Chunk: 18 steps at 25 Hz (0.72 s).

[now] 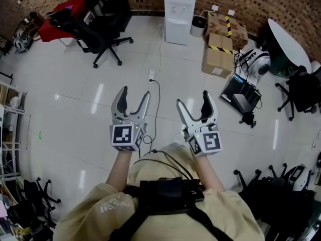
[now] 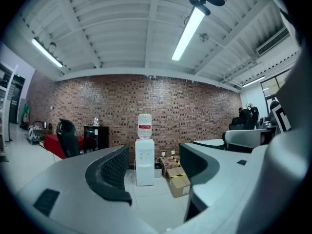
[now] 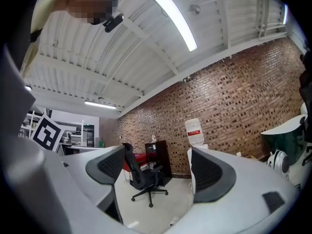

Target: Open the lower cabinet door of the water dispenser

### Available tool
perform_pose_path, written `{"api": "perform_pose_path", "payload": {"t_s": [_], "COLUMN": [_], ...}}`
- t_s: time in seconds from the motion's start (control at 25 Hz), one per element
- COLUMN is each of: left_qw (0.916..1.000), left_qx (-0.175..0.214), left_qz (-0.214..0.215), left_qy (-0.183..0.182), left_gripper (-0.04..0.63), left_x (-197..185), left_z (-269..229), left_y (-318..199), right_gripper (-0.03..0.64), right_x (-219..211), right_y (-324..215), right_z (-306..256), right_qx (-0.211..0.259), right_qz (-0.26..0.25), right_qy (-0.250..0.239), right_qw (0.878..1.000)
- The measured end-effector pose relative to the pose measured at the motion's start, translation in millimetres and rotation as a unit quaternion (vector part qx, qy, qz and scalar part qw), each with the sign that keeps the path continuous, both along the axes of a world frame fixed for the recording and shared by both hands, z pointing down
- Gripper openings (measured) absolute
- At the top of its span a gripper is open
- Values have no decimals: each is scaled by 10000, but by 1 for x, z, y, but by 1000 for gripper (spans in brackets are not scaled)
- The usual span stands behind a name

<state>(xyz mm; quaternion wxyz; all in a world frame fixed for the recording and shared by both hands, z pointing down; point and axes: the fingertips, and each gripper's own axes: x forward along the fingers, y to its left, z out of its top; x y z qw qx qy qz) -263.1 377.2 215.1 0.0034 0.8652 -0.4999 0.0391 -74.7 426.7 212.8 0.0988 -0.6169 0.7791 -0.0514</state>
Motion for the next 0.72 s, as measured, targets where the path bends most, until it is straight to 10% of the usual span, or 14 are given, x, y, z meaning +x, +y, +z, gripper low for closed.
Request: {"api": "perform_pose_path", "payload": {"t_s": [0.72], "left_qw": [9984], "left_qx": [-457], "left_qz": [241], "left_qy": [-214], "left_gripper": [318], "left_x": [92], "left_z": [34], "left_y": [-115], "right_gripper": [433], "right_x": [91], "right_y": [-97], "right_z": [34], "right_qx": [-431], "right_qz": [171], "right_qy": [-116], "right_qw": [9989]}}
